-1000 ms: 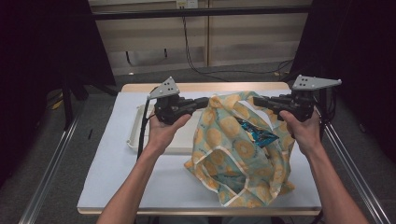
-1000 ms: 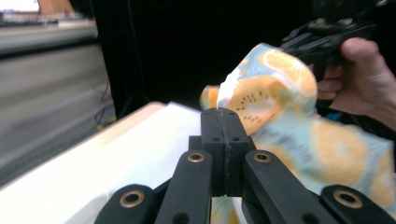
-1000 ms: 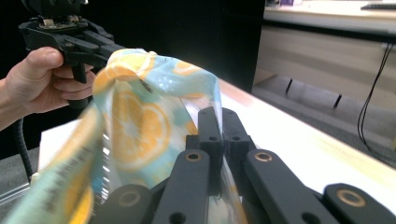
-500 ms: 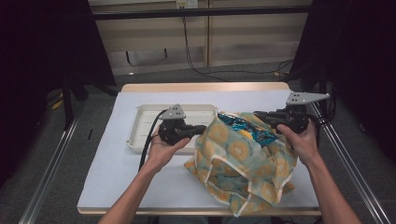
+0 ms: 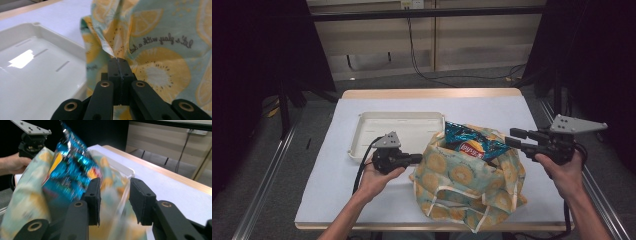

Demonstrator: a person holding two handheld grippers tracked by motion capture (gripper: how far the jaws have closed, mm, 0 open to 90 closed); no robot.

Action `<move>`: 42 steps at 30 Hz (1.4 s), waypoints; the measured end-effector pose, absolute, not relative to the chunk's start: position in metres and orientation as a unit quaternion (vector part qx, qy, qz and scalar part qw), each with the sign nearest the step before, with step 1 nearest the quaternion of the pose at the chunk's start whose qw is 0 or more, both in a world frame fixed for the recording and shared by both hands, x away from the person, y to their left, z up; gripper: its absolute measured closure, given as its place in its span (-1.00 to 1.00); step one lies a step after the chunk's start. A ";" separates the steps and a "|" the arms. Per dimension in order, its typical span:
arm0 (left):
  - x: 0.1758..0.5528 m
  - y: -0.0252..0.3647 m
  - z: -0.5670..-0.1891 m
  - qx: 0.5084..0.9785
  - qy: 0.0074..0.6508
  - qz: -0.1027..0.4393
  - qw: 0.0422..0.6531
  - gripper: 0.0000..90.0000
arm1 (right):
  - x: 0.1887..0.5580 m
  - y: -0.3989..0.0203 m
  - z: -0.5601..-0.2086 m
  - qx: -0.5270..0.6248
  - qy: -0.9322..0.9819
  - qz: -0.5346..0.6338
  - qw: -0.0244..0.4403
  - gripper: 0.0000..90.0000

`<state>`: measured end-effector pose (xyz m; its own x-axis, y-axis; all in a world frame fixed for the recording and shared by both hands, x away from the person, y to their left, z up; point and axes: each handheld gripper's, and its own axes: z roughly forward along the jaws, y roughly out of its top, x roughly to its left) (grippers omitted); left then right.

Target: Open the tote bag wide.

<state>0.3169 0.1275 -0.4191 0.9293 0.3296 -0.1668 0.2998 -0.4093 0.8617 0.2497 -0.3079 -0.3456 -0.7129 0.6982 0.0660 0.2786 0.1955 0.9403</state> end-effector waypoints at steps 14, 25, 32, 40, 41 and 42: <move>0.300 0.137 -0.408 0.810 0.190 0.030 0.554 0.57 | 0.221 -0.300 -0.372 0.330 0.765 0.528 0.162 0.05; 0.289 0.136 -0.376 0.783 0.164 0.049 0.598 0.38 | 0.224 -0.296 -0.377 0.340 0.764 0.517 0.183 1.00; 0.288 0.136 -0.366 0.775 0.155 0.055 0.610 0.36 | 0.224 -0.319 -0.376 0.367 0.739 0.528 0.200 1.00; 0.288 0.102 -0.357 0.777 0.123 0.047 0.616 -0.09 | 0.225 -0.316 -0.372 0.360 0.734 0.542 0.194 1.00; 0.287 0.099 -0.357 0.781 0.126 0.054 0.609 -0.09 | 0.225 -0.315 -0.372 0.358 0.734 0.543 0.194 1.00; 0.287 0.099 -0.357 0.781 0.126 0.054 0.609 -0.02 | 0.225 -0.313 -0.372 0.358 0.734 0.544 0.192 1.00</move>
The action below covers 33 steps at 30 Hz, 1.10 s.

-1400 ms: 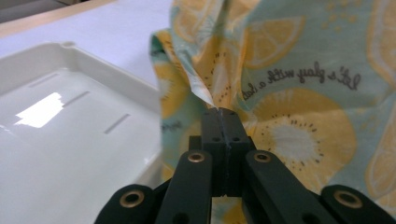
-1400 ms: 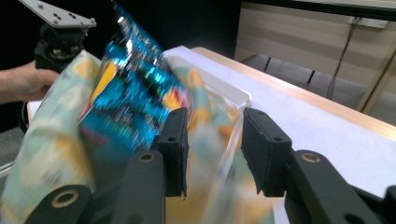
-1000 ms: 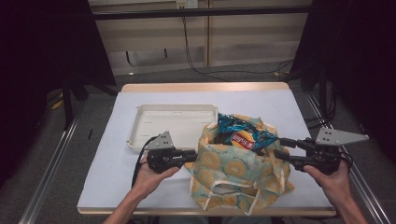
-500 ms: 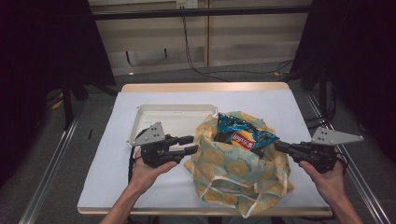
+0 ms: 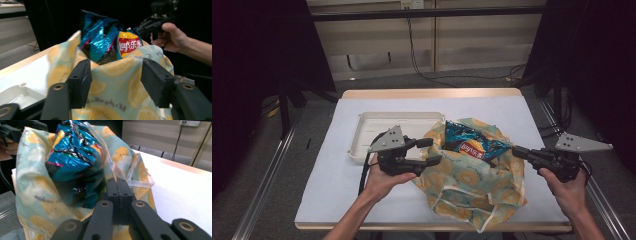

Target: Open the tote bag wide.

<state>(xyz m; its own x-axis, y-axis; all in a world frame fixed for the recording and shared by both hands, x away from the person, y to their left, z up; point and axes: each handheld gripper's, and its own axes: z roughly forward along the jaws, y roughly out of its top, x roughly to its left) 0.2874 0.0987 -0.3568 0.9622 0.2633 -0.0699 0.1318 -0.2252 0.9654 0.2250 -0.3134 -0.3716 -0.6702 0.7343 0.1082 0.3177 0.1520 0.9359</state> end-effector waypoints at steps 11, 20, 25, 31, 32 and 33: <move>0.269 0.112 -0.380 0.825 0.087 0.029 0.557 1.00 | 0.219 -0.320 -0.381 0.375 0.737 0.527 0.196 1.00; 0.262 0.116 -0.417 0.859 0.094 0.005 0.503 1.00 | 0.219 -0.321 -0.396 0.387 0.740 0.517 0.186 1.00; 0.266 0.116 -0.429 0.867 0.101 -0.003 0.488 1.00 | 0.219 -0.320 -0.406 0.391 0.749 0.502 0.184 1.00; 0.270 0.118 -0.443 0.875 0.111 -0.002 0.471 1.00 | 0.220 -0.324 -0.424 0.407 0.757 0.476 0.183 1.00; 0.270 0.118 -0.443 0.875 0.111 -0.002 0.471 1.00 | 0.220 -0.324 -0.424 0.407 0.757 0.476 0.183 1.00; 0.270 0.118 -0.446 0.879 0.111 0.001 0.463 1.00 | 0.221 -0.324 -0.426 0.406 0.758 0.476 0.183 1.00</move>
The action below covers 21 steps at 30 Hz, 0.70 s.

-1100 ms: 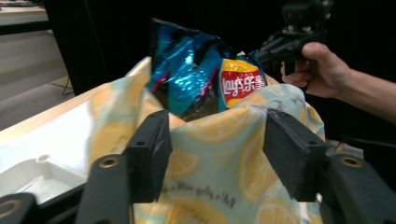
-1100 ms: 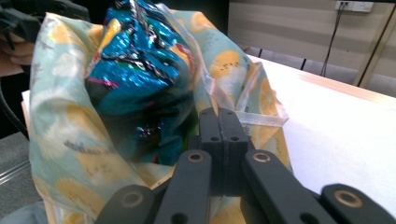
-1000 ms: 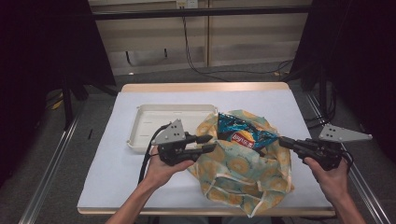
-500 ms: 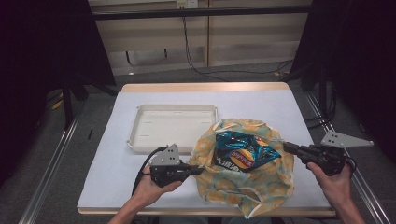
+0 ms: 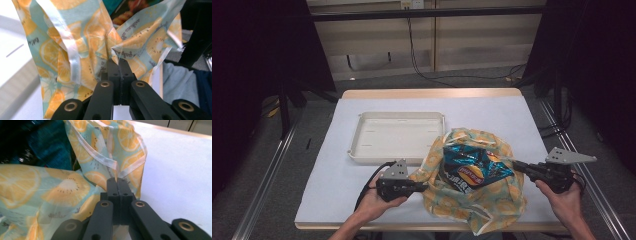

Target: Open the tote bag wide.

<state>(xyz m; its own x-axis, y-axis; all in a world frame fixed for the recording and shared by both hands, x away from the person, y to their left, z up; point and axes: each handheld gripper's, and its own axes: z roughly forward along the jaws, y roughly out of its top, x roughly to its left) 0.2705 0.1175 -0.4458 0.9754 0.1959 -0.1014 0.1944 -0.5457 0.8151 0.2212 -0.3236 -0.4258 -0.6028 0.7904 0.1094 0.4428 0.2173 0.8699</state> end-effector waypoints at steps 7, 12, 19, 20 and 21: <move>0.272 0.120 -0.456 0.886 0.116 -0.006 0.448 1.00 | 0.221 -0.312 -0.437 0.398 0.777 0.458 0.170 1.00; 0.271 0.119 -0.455 0.878 0.119 -0.011 0.464 1.00 | 0.221 -0.309 -0.437 0.394 0.776 0.462 0.167 1.00; 0.266 0.124 -0.440 0.858 0.113 -0.013 0.500 0.72 | 0.215 -0.310 -0.425 0.387 0.764 0.489 0.168 0.71; 0.265 0.125 -0.436 0.855 0.112 -0.009 0.506 0.72 | 0.214 -0.310 -0.424 0.387 0.762 0.491 0.168 0.67; 0.265 0.126 -0.432 0.850 0.113 -0.013 0.515 0.68 | 0.213 -0.310 -0.421 0.385 0.761 0.494 0.169 0.61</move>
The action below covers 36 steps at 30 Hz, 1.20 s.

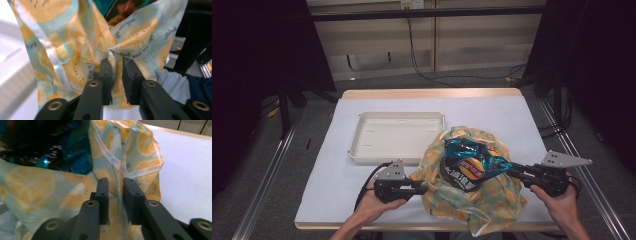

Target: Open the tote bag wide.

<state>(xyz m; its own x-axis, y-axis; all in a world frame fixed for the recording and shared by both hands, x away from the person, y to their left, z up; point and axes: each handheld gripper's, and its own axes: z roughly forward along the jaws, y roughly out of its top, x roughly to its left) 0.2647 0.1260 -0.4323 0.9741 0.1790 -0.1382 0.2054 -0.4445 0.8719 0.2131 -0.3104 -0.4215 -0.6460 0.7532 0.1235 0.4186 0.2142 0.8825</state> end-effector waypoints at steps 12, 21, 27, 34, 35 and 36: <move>0.271 0.134 -0.395 0.809 0.117 0.000 0.576 0.34 | 0.204 -0.306 -0.409 0.386 0.750 0.506 0.178 0.36; 0.299 0.105 -0.391 0.805 0.142 0.022 0.576 0.20 | 0.207 -0.307 -0.412 0.387 0.751 0.506 0.174 0.97; 0.310 0.087 -0.402 0.825 0.147 0.028 0.545 0.05 | 0.207 -0.311 -0.414 0.391 0.751 0.501 0.181 1.00; 0.317 0.105 -0.409 0.829 0.163 0.044 0.534 1.00 | 0.202 -0.313 -0.422 0.394 0.756 0.493 0.176 1.00; 0.319 0.107 -0.412 0.829 0.173 0.045 0.531 1.00 | 0.201 -0.312 -0.422 0.391 0.758 0.491 0.176 1.00; 0.322 0.110 -0.417 0.829 0.183 0.044 0.528 1.00 | 0.200 -0.309 -0.422 0.388 0.760 0.492 0.174 1.00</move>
